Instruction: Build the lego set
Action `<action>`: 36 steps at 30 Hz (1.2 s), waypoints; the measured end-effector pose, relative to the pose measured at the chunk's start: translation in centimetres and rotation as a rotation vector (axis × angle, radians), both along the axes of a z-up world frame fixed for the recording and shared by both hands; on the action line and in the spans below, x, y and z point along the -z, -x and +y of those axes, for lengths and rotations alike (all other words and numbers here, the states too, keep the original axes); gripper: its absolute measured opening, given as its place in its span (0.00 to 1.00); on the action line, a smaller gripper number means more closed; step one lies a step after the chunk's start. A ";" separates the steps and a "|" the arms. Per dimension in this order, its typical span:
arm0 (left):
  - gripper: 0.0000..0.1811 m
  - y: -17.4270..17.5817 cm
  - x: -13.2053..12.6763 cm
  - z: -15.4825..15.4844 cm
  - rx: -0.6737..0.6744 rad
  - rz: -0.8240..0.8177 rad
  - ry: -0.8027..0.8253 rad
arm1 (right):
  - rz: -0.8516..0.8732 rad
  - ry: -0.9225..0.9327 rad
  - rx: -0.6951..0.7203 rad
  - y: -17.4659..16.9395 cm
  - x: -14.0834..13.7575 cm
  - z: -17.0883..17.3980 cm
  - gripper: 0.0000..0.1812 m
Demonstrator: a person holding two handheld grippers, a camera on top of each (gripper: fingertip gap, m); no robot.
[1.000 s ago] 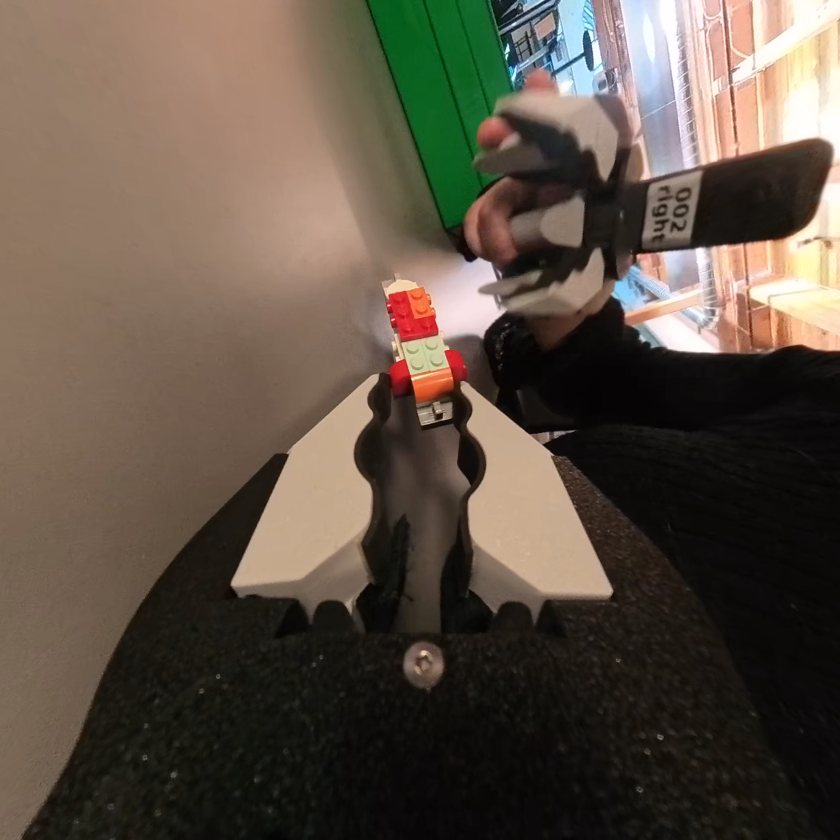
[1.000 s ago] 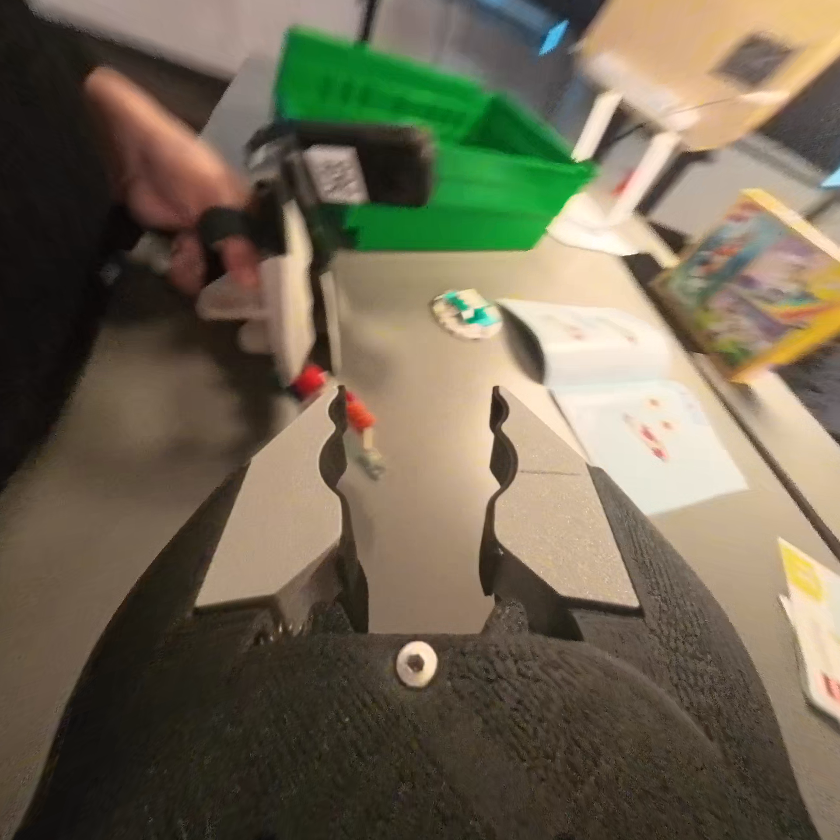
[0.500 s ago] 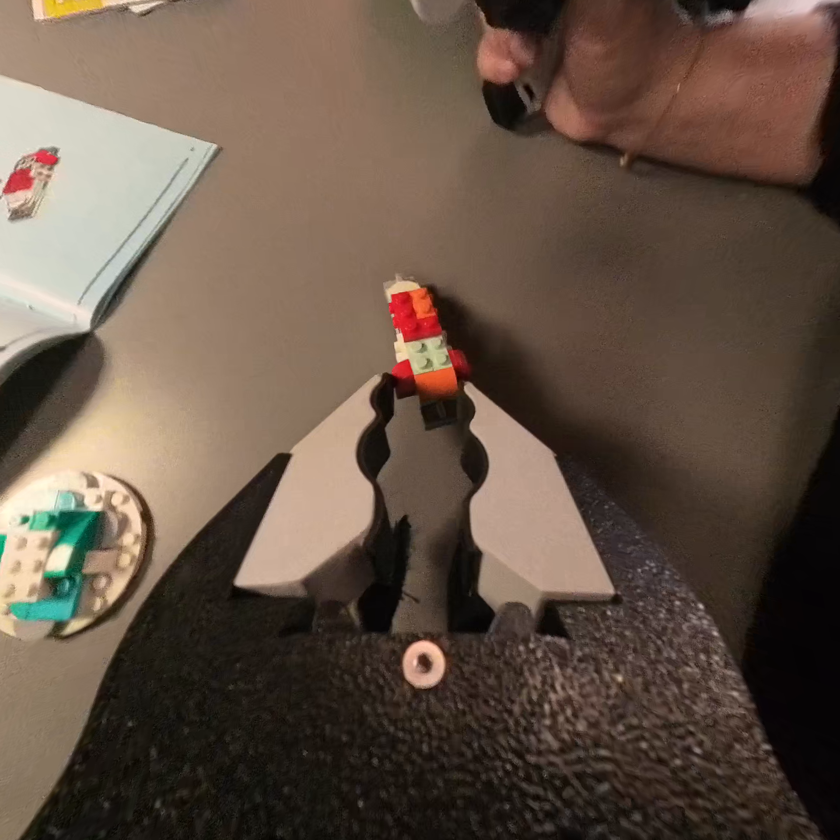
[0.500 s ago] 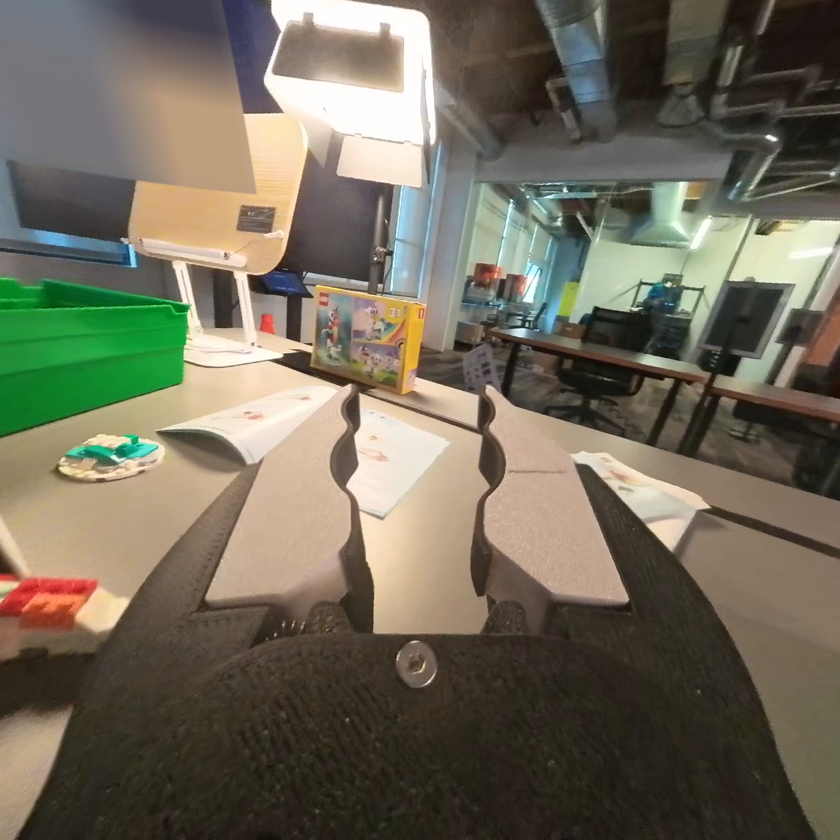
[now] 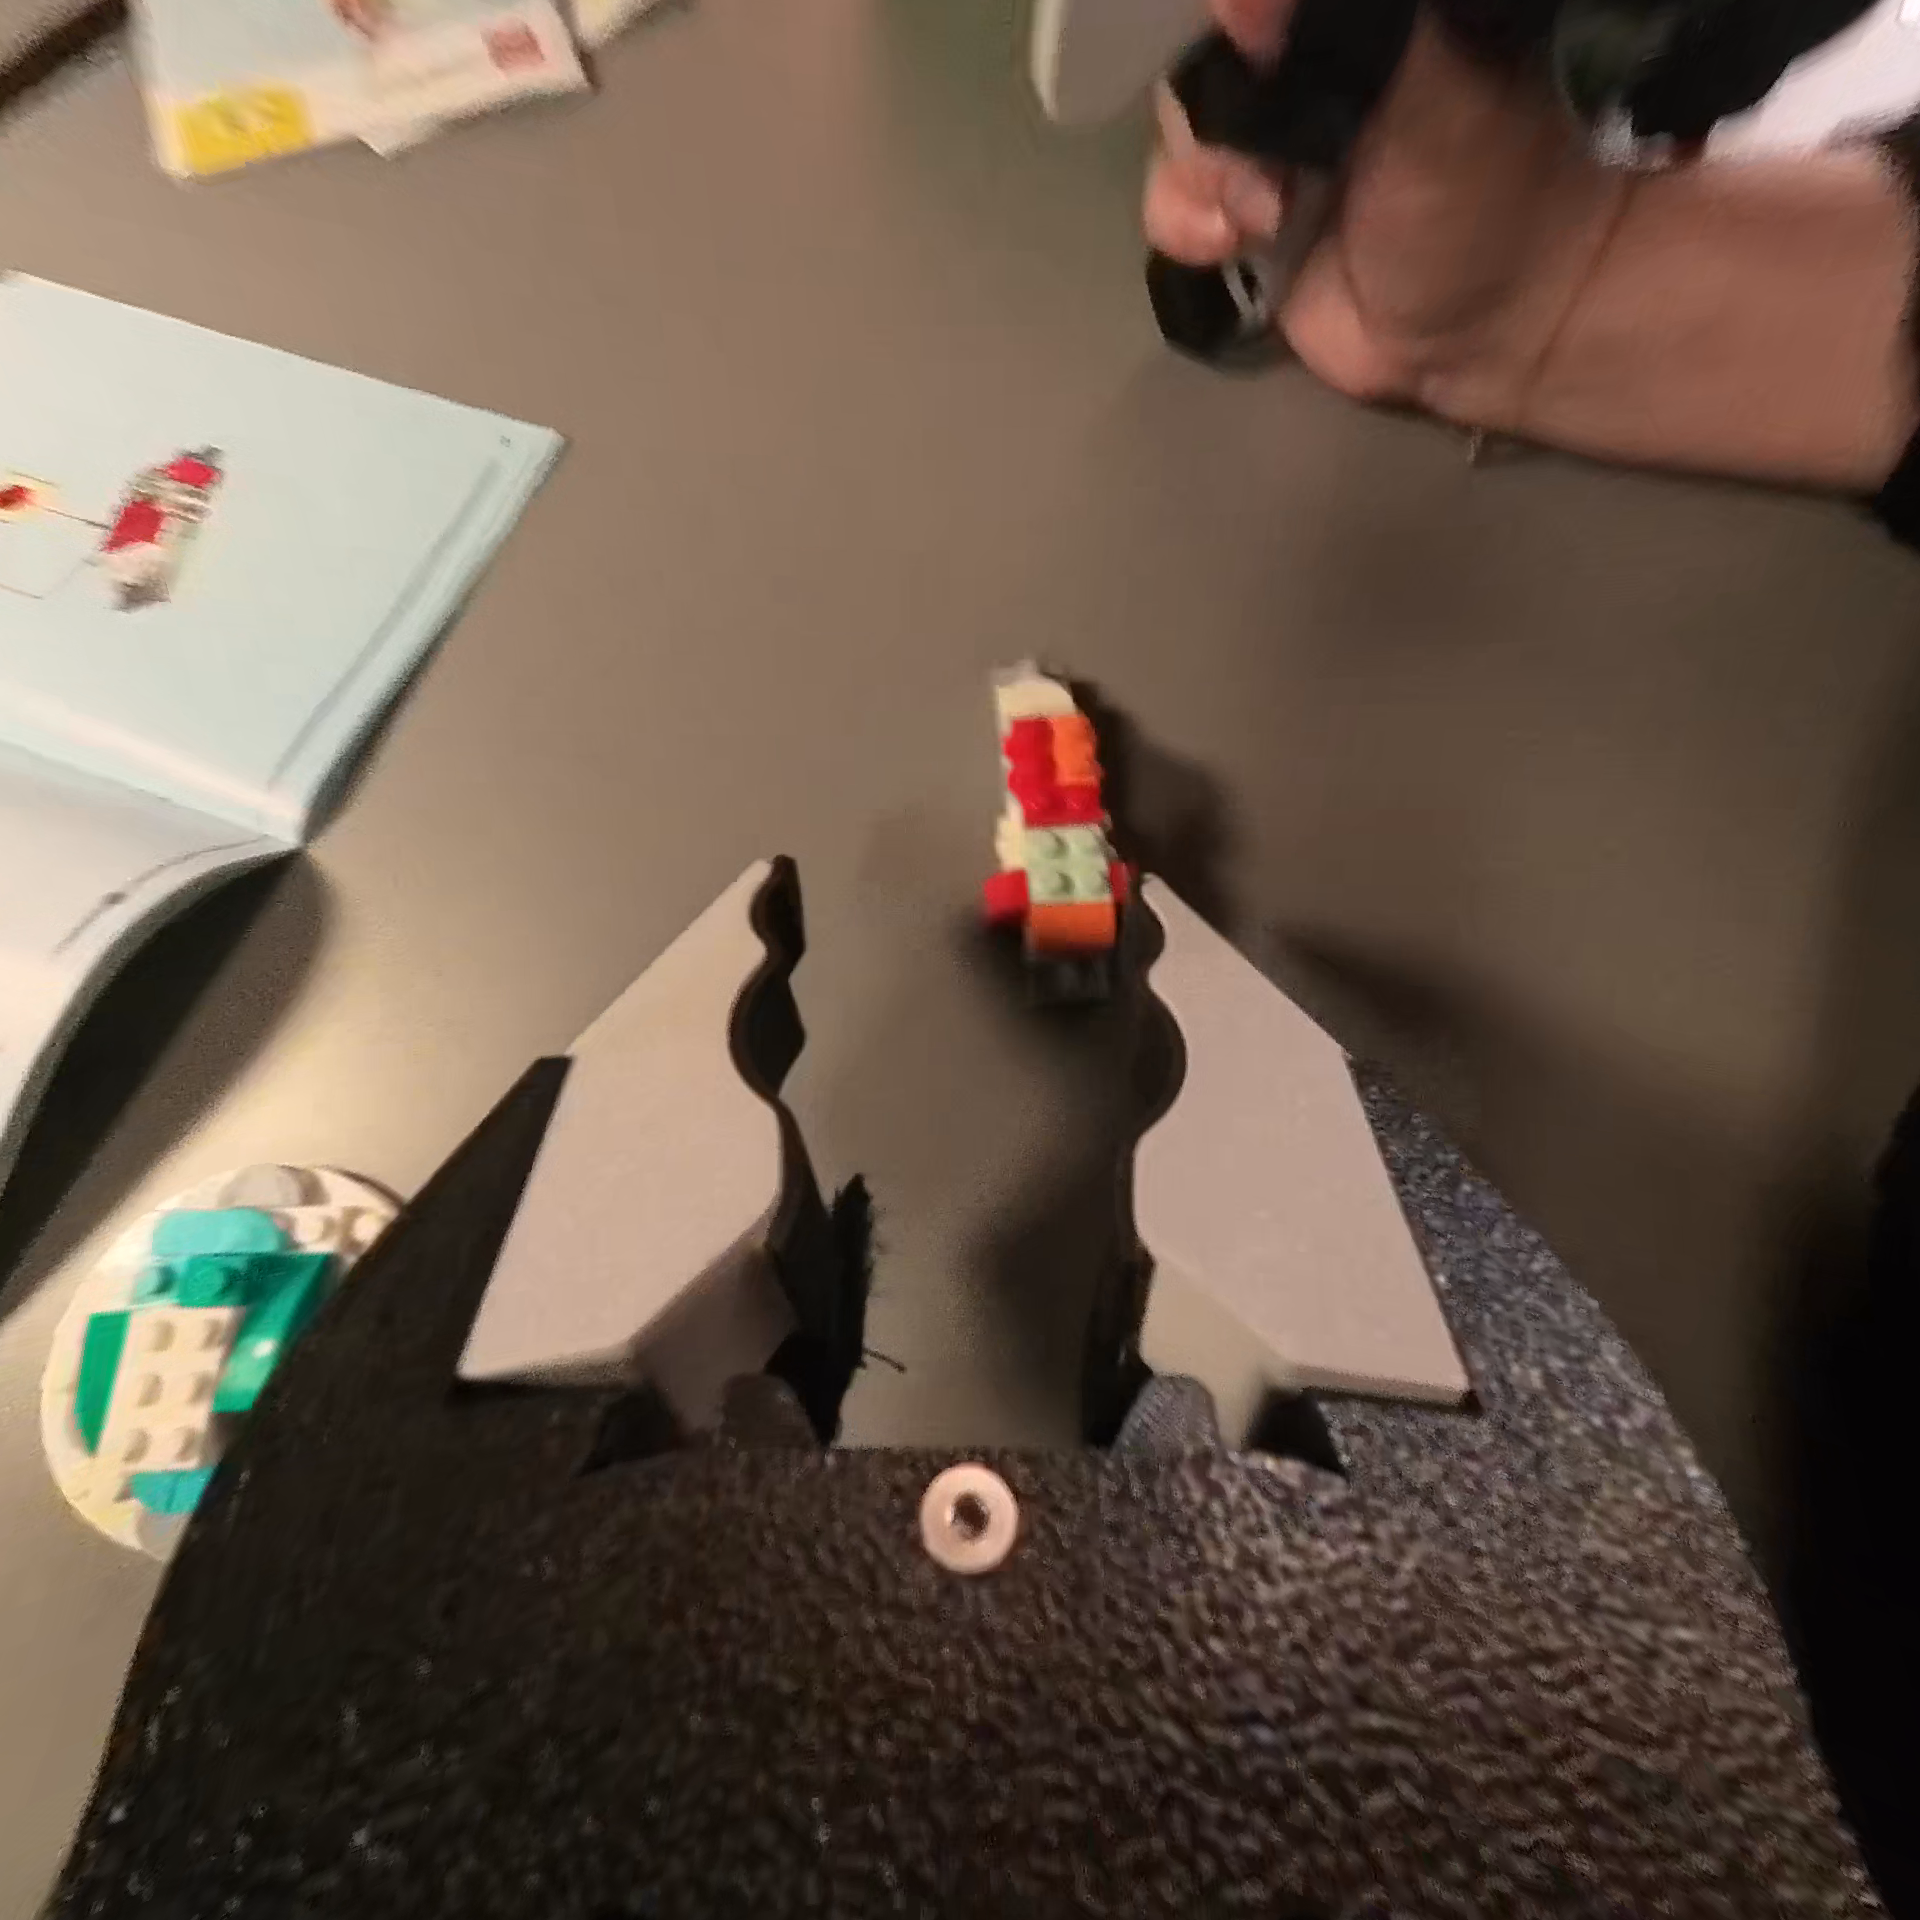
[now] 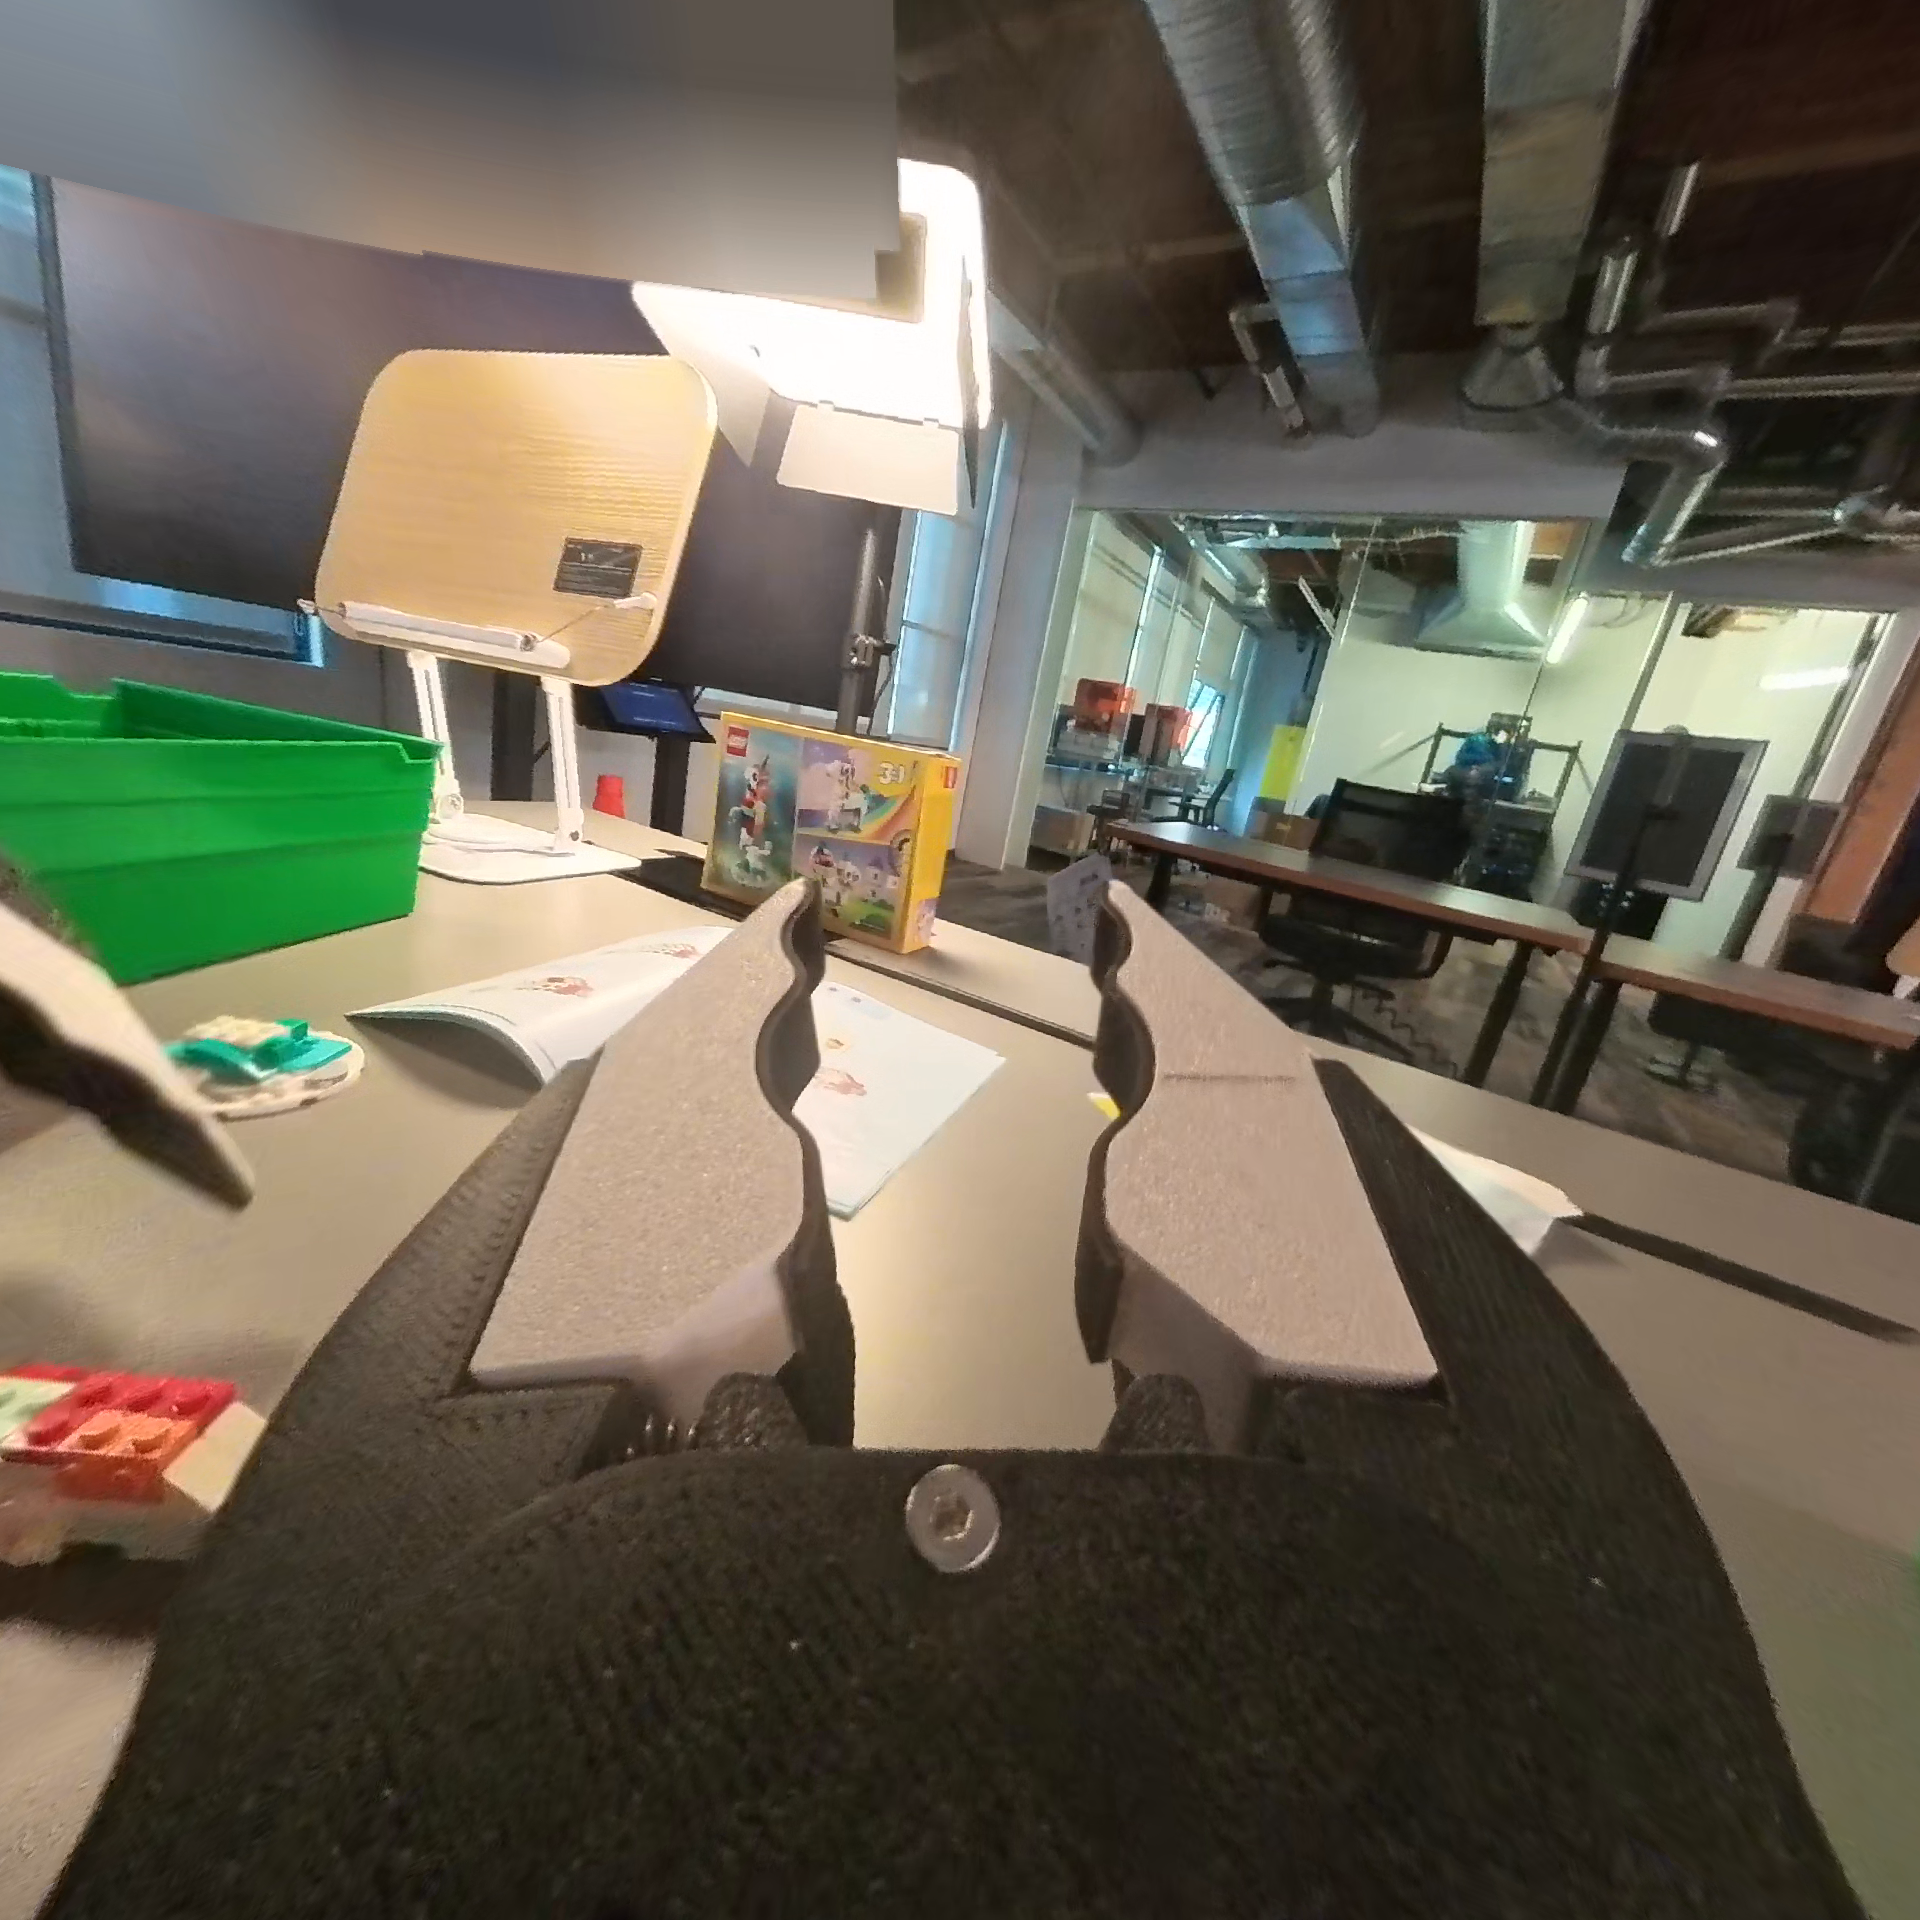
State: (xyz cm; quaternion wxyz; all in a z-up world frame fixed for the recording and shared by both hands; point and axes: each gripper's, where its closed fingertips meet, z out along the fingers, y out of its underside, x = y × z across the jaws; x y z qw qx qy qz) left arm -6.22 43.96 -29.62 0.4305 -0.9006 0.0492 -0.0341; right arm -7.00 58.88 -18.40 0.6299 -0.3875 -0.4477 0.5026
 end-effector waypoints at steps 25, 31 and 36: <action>0.33 10.4 0.0 12.2 0.107 0.083 0.026 | 0.007 -0.033 0.362 12.0 -0.5 9.6 0.13; 0.30 10.1 1.1 13.3 0.196 0.103 0.076 | 0.011 0.020 0.291 12.4 -0.2 9.6 0.13; 0.28 11.8 0.9 13.8 0.127 0.110 0.006 | 0.001 0.011 0.262 12.8 -0.3 8.9 0.13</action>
